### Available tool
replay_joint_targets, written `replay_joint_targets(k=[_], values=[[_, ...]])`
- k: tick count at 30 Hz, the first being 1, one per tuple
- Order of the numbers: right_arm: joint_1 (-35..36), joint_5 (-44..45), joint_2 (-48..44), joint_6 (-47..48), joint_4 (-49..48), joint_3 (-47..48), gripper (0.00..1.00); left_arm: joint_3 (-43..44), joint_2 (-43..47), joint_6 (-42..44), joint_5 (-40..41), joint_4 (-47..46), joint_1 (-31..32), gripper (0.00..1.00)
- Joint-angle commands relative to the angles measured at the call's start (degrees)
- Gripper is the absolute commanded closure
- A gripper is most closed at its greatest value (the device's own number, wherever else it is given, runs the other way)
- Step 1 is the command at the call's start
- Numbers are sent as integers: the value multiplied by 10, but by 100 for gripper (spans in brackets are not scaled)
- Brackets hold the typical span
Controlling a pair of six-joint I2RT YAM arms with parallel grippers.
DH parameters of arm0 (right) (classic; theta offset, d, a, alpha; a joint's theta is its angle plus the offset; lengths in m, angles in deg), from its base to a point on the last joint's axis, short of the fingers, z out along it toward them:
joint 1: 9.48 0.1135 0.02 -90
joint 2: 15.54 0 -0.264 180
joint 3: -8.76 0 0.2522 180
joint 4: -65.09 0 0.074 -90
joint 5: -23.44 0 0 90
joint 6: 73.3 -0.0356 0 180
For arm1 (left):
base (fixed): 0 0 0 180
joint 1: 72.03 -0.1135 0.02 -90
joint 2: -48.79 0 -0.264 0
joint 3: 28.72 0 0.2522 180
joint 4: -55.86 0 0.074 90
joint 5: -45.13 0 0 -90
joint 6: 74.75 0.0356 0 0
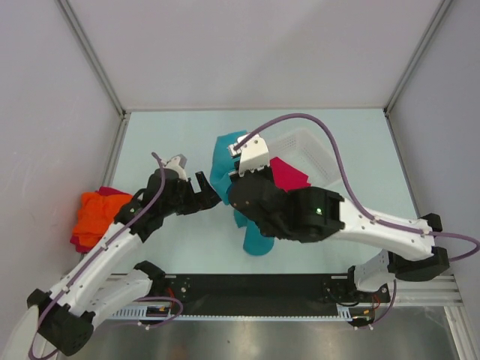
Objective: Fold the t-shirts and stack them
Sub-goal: Move the tshirt to the center of the board
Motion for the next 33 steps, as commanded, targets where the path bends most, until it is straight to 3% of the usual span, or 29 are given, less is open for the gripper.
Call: replay_joint_targets(k=[1,6,13,22,33], values=[[-92,-152,-13,-110,17,-105,100,24,54,-3,44,39,-5,1],[-133,-210,6,-102,-25,-165,100,73,105,-7,144,124,-4,1],[-138,-224,66,-61,-32,-104,100,97,139,-32,203,181,-6,0],[-95,-205,143,-13,0,55,100,111,143,-44,241,211,-6,0],[-126,-244,159,-26,-19,27,100,126,144,-46,260,221,-5,0]])
